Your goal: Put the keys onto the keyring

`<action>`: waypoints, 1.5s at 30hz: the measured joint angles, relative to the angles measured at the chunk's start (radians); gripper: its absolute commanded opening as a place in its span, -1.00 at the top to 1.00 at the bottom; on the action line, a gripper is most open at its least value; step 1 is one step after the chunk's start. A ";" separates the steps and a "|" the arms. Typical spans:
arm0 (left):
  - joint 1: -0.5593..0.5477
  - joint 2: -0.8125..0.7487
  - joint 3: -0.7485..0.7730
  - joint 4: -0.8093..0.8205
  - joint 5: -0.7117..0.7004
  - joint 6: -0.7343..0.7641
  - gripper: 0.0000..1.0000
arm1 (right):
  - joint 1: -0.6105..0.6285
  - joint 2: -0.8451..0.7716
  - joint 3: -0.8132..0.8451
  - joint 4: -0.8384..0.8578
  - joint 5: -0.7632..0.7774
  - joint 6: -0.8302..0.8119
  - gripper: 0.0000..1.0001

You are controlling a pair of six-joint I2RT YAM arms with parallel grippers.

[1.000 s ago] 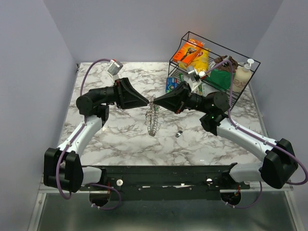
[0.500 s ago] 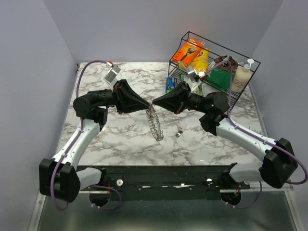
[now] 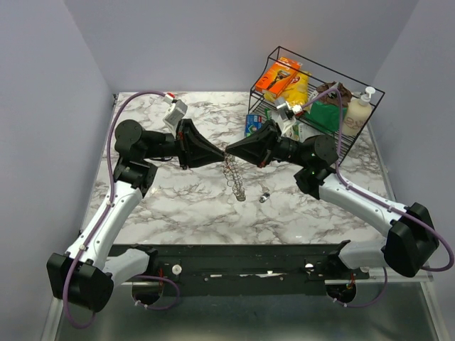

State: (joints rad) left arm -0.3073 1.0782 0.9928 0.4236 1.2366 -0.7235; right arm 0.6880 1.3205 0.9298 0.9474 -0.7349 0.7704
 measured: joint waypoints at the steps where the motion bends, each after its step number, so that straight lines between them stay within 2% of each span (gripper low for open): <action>1: 0.000 0.000 0.000 -0.009 -0.003 0.007 0.54 | 0.000 0.002 0.000 0.000 0.000 0.000 0.99; 3: -0.002 0.000 0.000 -0.031 -0.012 0.027 0.59 | 0.000 0.002 0.000 -0.002 0.000 0.000 0.99; 7: -0.003 0.000 0.007 -0.070 -0.027 0.057 0.88 | 0.000 0.002 0.000 -0.002 0.000 0.000 0.99; 11: -0.004 0.000 0.011 -0.088 -0.040 0.073 1.00 | 0.000 0.002 0.000 -0.002 0.001 0.000 0.99; 23: -0.007 -0.010 0.011 -0.109 -0.060 0.085 1.00 | -0.001 0.002 -0.003 -0.003 0.003 -0.002 0.99; 26: -0.007 -0.013 0.011 -0.120 -0.060 0.091 1.00 | -0.001 -0.001 -0.006 -0.008 0.003 -0.005 0.83; 27: -0.008 -0.014 0.011 -0.129 -0.061 0.098 1.00 | -0.001 -0.002 -0.008 -0.011 0.003 -0.008 0.68; 29: -0.009 -0.016 0.013 -0.159 -0.064 0.125 1.00 | -0.001 -0.007 -0.015 -0.021 0.004 -0.016 0.56; 33: -0.009 -0.017 0.056 -0.311 -0.086 0.230 1.00 | -0.001 -0.024 -0.039 -0.054 0.008 -0.035 0.08; 35: -0.010 -0.017 0.089 -0.391 -0.104 0.293 1.00 | -0.001 -0.030 -0.042 -0.077 0.010 -0.048 -0.05; 36: -0.010 -0.019 0.105 -0.433 -0.112 0.323 1.00 | -0.001 -0.033 -0.042 -0.086 0.010 -0.054 -0.18; 42: -0.011 -0.027 0.166 -0.628 -0.172 0.472 1.00 | -0.001 -0.052 -0.041 -0.149 0.013 -0.101 -0.63; 45: -0.016 -0.027 0.205 -0.752 -0.230 0.562 1.00 | -0.001 -0.064 -0.038 -0.198 0.015 -0.137 -0.76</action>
State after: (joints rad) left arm -0.3233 1.0512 1.1980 -0.3286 1.0065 -0.1612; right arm 0.6872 1.2560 0.8917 0.7490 -0.7197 0.6338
